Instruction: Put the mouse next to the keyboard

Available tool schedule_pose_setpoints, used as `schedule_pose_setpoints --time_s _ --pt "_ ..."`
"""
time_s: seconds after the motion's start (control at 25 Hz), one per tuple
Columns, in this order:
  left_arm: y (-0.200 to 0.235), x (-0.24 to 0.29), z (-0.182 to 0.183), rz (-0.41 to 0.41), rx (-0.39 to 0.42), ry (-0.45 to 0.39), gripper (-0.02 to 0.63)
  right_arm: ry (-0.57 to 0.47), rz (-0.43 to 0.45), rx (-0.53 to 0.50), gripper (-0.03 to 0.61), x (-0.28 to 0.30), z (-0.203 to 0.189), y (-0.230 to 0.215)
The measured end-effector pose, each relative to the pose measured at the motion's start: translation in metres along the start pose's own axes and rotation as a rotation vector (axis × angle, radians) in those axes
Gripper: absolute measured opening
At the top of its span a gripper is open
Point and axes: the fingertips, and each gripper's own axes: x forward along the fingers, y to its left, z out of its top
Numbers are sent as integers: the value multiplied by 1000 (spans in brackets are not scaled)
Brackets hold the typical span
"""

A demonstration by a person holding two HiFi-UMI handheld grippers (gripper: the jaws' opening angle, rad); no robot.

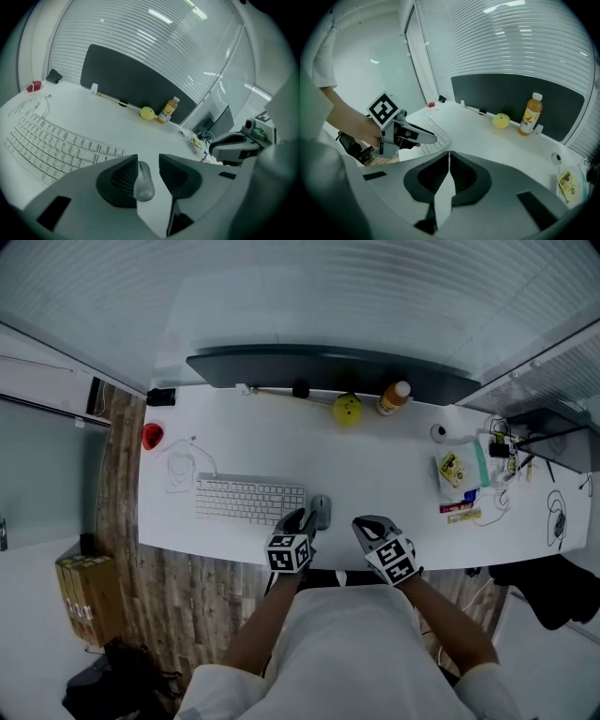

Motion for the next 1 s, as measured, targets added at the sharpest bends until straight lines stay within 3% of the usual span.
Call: schedule_pose_setpoints --time_s 0.44,1.0 --pt "-10 -27 6 -43 44 -32 48 -62 -93 44 33 -21 2 -19" --pt "-58 -86 -16 -60 80 -153 17 -123 -21 -17 32 -63 -21 15"
